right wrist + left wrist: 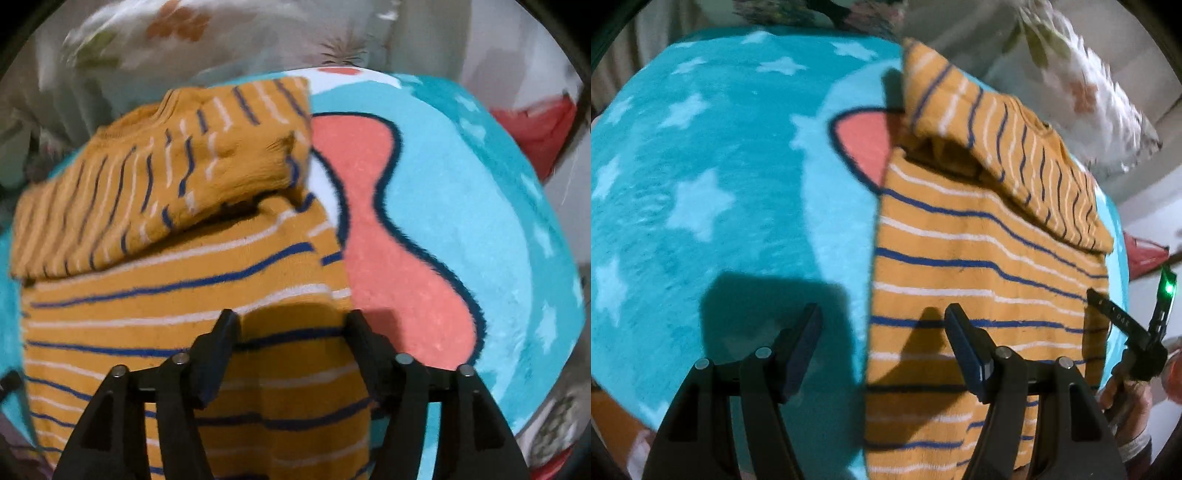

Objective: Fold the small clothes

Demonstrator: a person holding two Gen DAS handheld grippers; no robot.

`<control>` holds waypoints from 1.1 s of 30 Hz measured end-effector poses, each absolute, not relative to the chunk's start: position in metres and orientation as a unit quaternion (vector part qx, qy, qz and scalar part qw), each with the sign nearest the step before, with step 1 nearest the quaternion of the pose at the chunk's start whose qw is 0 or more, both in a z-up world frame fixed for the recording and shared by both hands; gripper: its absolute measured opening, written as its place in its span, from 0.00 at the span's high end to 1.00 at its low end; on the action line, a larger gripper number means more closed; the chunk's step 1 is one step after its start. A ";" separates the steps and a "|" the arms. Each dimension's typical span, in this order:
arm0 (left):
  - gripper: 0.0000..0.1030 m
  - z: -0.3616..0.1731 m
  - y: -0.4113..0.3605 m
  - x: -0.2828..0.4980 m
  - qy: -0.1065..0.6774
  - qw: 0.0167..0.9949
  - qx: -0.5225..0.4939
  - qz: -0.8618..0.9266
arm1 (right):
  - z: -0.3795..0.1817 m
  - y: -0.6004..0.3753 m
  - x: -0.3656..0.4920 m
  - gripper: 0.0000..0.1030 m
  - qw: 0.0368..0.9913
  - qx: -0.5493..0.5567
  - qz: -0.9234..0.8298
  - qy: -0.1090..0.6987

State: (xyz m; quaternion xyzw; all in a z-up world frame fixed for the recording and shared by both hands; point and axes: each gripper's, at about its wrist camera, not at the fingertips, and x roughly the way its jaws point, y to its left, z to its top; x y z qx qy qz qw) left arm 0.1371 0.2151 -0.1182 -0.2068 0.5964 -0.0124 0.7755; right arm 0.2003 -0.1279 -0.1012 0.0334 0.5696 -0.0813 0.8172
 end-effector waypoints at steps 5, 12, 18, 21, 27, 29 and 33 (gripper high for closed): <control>0.19 -0.121 0.208 0.145 0.588 0.786 -0.192 -0.026 | -0.104 -0.132 0.199 0.21 0.817 0.056 -0.087 0.567; 0.00 -0.125 0.192 0.147 0.569 0.804 -0.166 -0.044 | -0.106 -0.126 0.202 0.13 0.823 0.049 -0.095 0.557; 0.00 -0.129 0.172 0.143 0.552 0.829 -0.087 -0.035 | -0.110 -0.118 0.192 0.00 0.835 0.045 -0.084 0.543; 0.00 -0.132 0.165 0.143 0.558 0.828 -0.051 -0.030 | -0.109 -0.119 0.194 0.00 0.828 0.057 -0.093 0.550; 0.00 -0.127 0.185 0.136 0.589 0.797 -0.128 -0.025 | -0.110 -0.119 0.201 0.00 0.821 0.044 -0.090 0.562; 0.00 -0.126 0.194 0.122 0.586 0.793 -0.164 -0.017 | -0.110 -0.120 0.201 0.00 0.817 0.037 -0.073 0.570; 0.00 -0.124 0.201 0.093 0.572 0.794 -0.207 0.012 | -0.108 -0.119 0.182 0.00 0.818 0.018 -0.031 0.573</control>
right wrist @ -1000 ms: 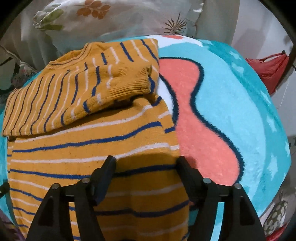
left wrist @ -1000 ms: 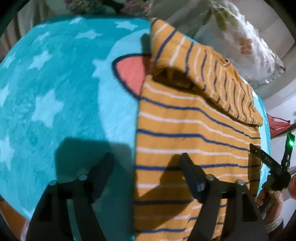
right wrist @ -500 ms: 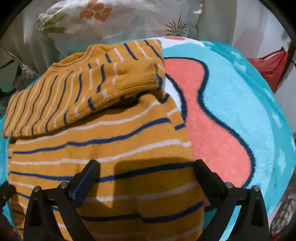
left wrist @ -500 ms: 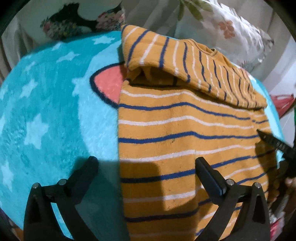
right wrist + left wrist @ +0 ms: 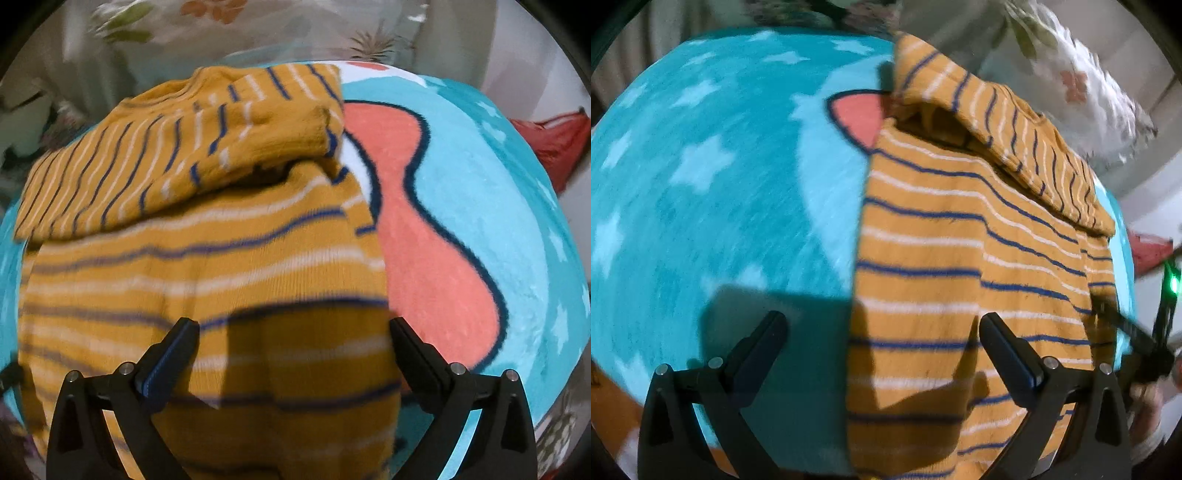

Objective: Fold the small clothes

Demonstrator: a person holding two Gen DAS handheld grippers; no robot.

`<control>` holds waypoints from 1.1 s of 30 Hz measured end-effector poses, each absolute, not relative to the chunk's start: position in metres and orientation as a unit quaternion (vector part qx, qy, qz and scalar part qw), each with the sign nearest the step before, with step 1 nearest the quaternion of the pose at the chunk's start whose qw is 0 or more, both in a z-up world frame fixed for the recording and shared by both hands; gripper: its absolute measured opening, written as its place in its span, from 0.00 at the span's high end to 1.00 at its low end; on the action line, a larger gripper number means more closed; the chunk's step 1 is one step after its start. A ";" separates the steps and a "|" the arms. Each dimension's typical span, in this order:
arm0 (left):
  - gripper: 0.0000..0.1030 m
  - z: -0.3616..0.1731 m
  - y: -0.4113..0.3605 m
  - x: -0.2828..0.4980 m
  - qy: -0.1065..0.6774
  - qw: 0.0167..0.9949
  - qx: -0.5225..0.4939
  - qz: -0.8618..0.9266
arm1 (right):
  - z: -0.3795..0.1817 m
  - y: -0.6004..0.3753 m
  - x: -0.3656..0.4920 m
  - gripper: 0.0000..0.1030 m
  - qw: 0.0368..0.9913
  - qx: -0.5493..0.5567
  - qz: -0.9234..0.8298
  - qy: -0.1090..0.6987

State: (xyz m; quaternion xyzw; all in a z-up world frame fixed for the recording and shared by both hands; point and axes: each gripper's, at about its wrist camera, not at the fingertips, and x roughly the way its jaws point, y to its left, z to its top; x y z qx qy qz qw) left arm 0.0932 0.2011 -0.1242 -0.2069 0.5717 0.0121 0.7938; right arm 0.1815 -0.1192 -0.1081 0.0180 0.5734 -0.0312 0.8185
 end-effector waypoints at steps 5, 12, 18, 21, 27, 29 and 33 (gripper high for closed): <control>0.00 -0.120 0.193 0.065 0.559 0.801 -0.211 0.032 | -0.104 -0.129 0.123 0.00 0.826 -0.004 0.007 0.564; 0.16 -0.113 0.180 0.026 0.551 0.787 -0.275 -0.024 | -0.097 -0.161 0.070 0.00 0.820 0.014 0.050 0.570; 0.38 -0.118 0.188 0.005 0.537 0.765 -0.351 -0.061 | -0.090 -0.160 0.044 0.09 0.803 0.066 0.082 0.587; 0.38 -0.121 0.190 -0.002 0.537 0.757 -0.367 -0.061 | -0.096 -0.153 0.035 0.18 0.788 0.095 0.101 0.599; 0.24 -0.123 0.166 0.002 0.563 0.758 -0.323 -0.073 | -0.111 -0.150 0.030 0.42 0.765 0.132 0.116 0.619; 0.63 -0.124 0.157 0.002 0.578 0.758 -0.295 -0.068 | -0.111 -0.149 0.030 0.59 0.761 0.139 0.124 0.622; 0.92 -0.116 0.166 -0.007 0.570 0.756 -0.316 -0.055 | -0.101 -0.147 0.028 0.79 0.753 0.151 0.147 0.624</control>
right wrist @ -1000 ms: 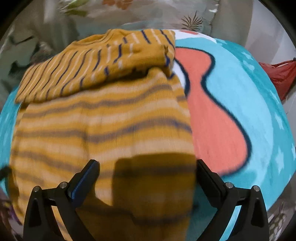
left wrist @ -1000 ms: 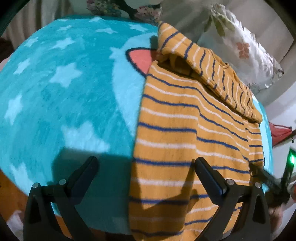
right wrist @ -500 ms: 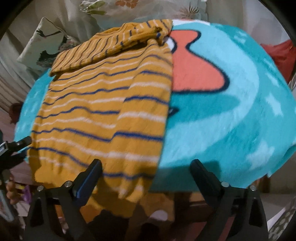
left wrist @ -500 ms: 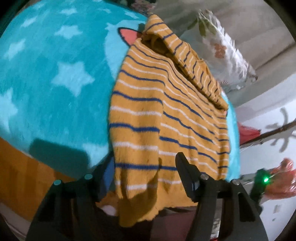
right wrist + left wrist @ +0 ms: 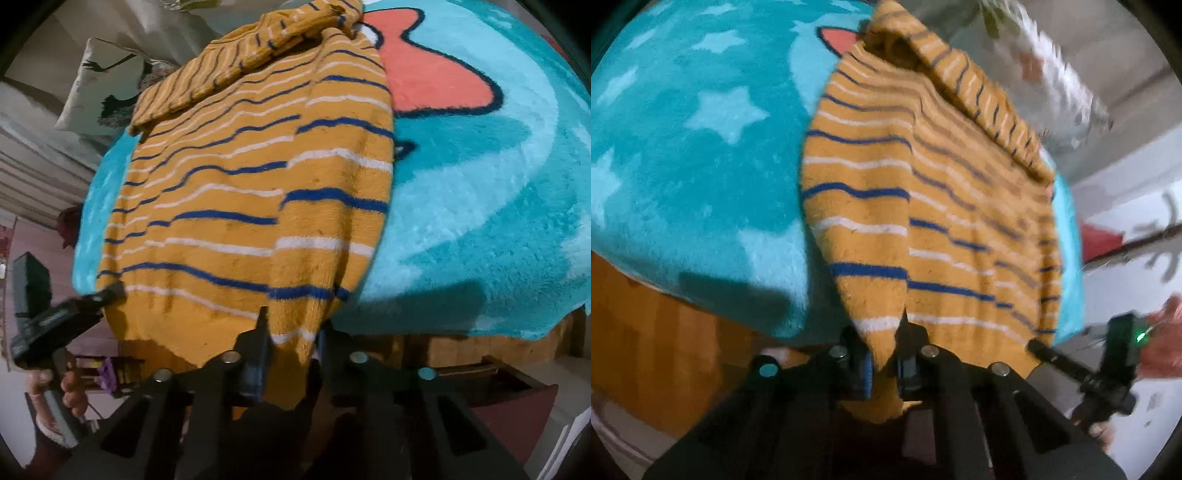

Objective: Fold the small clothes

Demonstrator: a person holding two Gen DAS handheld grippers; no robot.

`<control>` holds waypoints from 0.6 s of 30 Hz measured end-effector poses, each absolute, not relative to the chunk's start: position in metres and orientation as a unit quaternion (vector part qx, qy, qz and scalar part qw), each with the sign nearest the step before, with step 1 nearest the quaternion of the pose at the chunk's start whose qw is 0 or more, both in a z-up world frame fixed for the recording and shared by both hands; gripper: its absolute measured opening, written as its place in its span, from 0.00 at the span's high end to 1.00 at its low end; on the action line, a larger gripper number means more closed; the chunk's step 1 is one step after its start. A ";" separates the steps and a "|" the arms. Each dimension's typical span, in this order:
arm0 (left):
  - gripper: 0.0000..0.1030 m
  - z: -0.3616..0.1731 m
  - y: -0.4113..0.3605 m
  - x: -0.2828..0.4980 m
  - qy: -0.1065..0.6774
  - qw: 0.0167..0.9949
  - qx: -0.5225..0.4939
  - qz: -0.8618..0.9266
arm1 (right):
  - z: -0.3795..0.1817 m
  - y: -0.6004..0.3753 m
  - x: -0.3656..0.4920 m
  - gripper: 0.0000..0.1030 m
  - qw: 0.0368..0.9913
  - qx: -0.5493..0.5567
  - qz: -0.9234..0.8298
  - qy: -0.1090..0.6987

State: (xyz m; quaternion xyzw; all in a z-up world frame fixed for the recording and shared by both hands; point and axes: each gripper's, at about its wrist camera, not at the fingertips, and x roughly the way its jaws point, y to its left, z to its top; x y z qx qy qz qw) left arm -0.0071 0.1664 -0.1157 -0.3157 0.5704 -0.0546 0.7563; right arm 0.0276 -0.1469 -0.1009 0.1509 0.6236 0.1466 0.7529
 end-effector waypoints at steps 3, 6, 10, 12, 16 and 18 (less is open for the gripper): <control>0.92 -0.092 0.171 -0.014 0.546 0.774 -0.316 -0.047 | -0.084 -0.148 0.025 0.81 0.753 0.162 0.165 0.616; 0.92 -0.066 0.167 -0.015 0.525 0.794 -0.301 -0.053 | -0.063 -0.150 0.025 0.83 0.757 0.169 0.185 0.603; 0.92 -0.039 0.164 -0.001 0.503 0.811 -0.291 -0.067 | -0.034 -0.149 0.033 0.83 0.767 0.177 0.211 0.580; 0.92 -0.031 0.165 0.014 0.496 0.813 -0.296 -0.074 | -0.023 -0.149 0.043 0.84 0.770 0.184 0.218 0.571; 0.92 -0.022 0.174 0.066 0.481 0.812 -0.316 -0.092 | -0.001 -0.147 0.077 0.84 0.779 0.198 0.227 0.550; 0.92 -0.022 0.179 0.104 0.480 0.811 -0.320 -0.098 | 0.010 -0.142 0.104 0.84 0.786 0.200 0.228 0.539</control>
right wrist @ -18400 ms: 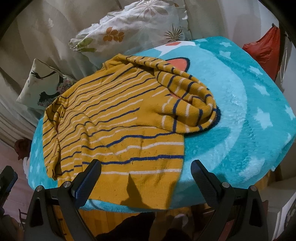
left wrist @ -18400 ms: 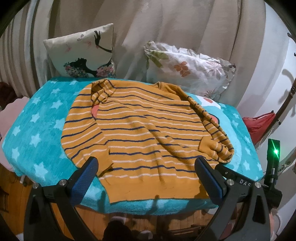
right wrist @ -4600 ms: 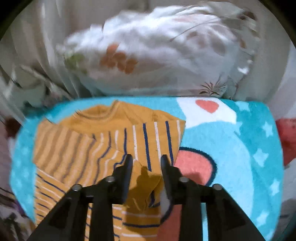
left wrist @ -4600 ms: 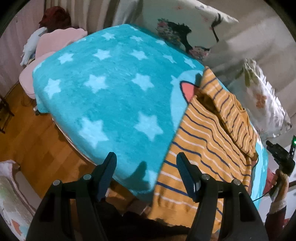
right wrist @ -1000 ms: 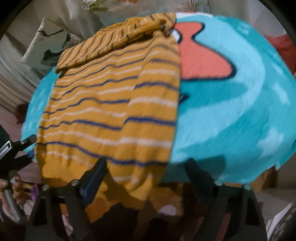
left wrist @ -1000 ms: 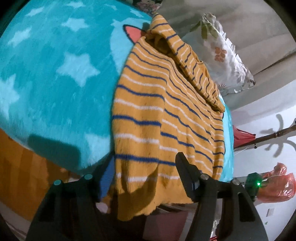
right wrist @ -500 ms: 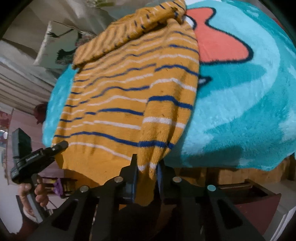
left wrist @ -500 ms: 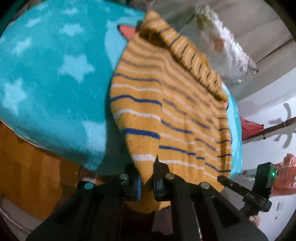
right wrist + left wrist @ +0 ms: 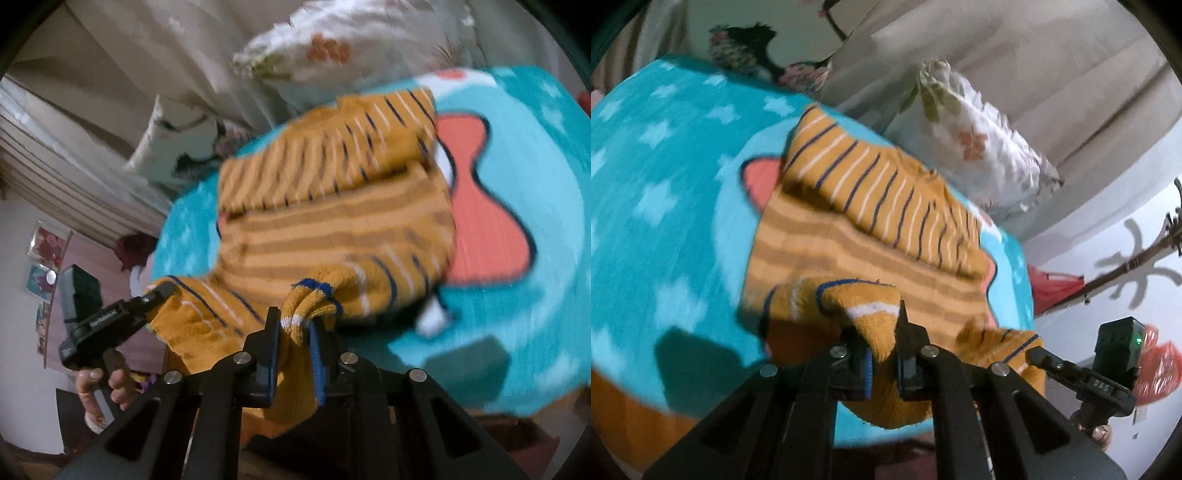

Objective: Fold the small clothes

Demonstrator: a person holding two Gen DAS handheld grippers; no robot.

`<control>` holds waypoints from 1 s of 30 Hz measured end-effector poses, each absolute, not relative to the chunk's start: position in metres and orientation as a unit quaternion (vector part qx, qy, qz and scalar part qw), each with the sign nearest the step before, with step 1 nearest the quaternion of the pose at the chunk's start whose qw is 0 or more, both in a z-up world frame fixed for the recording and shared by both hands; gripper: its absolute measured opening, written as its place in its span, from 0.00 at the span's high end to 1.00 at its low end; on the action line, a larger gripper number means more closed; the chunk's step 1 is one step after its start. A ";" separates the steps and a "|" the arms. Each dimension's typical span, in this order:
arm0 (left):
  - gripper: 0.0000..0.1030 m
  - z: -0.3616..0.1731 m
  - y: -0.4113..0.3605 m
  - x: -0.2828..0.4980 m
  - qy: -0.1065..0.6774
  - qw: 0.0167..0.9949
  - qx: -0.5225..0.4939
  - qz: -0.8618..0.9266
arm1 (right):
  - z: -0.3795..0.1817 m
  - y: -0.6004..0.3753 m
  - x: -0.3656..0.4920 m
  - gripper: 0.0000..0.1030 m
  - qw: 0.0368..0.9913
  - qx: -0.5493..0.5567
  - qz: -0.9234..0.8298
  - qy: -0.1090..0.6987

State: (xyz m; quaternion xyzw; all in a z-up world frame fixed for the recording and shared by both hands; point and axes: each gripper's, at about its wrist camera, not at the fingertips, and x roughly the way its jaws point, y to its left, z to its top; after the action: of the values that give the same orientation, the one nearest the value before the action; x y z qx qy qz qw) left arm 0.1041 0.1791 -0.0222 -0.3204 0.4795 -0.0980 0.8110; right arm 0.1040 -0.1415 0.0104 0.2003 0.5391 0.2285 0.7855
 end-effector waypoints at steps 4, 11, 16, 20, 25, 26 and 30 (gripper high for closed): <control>0.92 -0.027 0.186 0.199 0.479 0.813 -0.310 -0.116 | 0.032 -0.121 0.177 0.84 0.806 0.172 0.218 0.522; 0.91 -0.075 0.199 0.361 0.526 0.795 -0.286 -0.093 | 0.005 -0.098 0.346 0.74 0.835 0.102 0.127 0.526; 0.52 -0.082 0.213 0.376 0.521 0.789 -0.302 -0.122 | -0.006 -0.119 0.394 0.37 0.860 0.056 0.004 0.506; 0.39 -0.081 0.222 0.365 0.515 0.800 -0.286 -0.114 | 0.005 -0.128 0.382 0.34 0.868 0.042 -0.011 0.495; 0.38 -0.074 0.215 0.343 0.513 0.803 -0.270 -0.140 | -0.006 -0.105 0.358 0.35 0.853 0.053 0.059 0.516; 0.35 -0.074 0.207 0.338 0.515 0.804 -0.257 -0.150 | -0.015 -0.092 0.355 0.35 0.844 0.048 0.086 0.527; 0.33 -0.091 0.178 0.357 0.530 0.803 -0.218 -0.163 | -0.061 -0.058 0.372 0.35 0.814 0.005 0.122 0.568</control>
State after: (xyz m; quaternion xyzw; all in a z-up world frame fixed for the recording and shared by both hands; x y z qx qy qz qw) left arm 0.3572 0.1779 -0.0915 -0.2179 0.5299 -0.1631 0.8032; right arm 0.3723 -0.0583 -0.0613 0.0045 0.5685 0.1221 0.8136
